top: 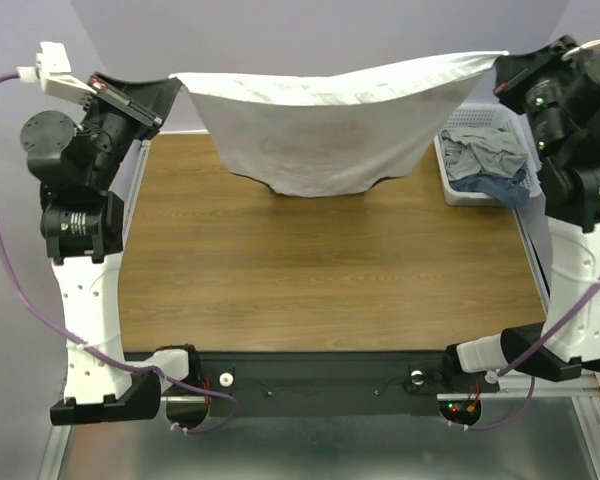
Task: Fold and stack the tank tops
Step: Flatten the tank top out
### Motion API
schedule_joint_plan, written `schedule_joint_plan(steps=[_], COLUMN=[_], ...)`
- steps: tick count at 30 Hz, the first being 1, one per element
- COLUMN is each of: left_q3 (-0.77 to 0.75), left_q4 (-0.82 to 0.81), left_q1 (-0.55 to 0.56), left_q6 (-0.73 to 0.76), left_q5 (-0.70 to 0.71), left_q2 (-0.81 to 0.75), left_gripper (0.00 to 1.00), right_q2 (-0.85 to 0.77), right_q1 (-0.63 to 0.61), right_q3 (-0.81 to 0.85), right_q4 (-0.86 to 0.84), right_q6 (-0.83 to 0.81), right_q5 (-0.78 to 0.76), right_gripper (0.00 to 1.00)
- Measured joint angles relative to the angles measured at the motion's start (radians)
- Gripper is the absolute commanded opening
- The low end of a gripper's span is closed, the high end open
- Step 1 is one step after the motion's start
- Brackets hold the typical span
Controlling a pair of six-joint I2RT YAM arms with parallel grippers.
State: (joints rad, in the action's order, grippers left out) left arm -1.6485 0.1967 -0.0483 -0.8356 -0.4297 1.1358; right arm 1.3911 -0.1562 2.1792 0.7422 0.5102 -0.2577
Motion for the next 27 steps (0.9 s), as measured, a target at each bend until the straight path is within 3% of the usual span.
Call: schedule_joint_plan(steps=[7, 12, 16, 20, 23, 27], left_q3=[-0.198, -0.203, -0.193, -0.267, -0.44, -0.829], left_q4=[-0.053, -0.09, -0.14, -0.17, -0.179, -0.14], left_q1=[0.009, 0.009, 0.01, 0.012, 0.017, 0.021], left_q6=[-0.016, -0.045, -0.068, -0.074, -0.078, -0.115], left_q5=[0.032, 0.041, 0.041, 0.028, 0.002, -0.059], left_q2=[-0.033, -0.044, 0.018, 0.244, 0.469, 0.875], left_gripper=[0.0, 0.0, 0.0, 0.0, 0.0, 0.0], right_q2=[-0.057, -0.09, -0.016, 0.22, 0.448, 0.702], right_q1=[0.0, 0.0, 0.0, 0.002, 0.007, 0.016], right_q3=[0.166, 0.16, 0.151, 0.2, 0.291, 0.385], right_q4=[-0.031, -0.085, -0.134, -0.18, -0.2, -0.199], right_q6=[-0.044, -0.048, -0.047, -0.05, -0.059, -0.061], right_q5=[-0.01, -0.005, 0.032, 0.072, 0.099, 0.14], right_gripper=[0.01, 0.01, 0.0, 0.01, 0.0, 0.0])
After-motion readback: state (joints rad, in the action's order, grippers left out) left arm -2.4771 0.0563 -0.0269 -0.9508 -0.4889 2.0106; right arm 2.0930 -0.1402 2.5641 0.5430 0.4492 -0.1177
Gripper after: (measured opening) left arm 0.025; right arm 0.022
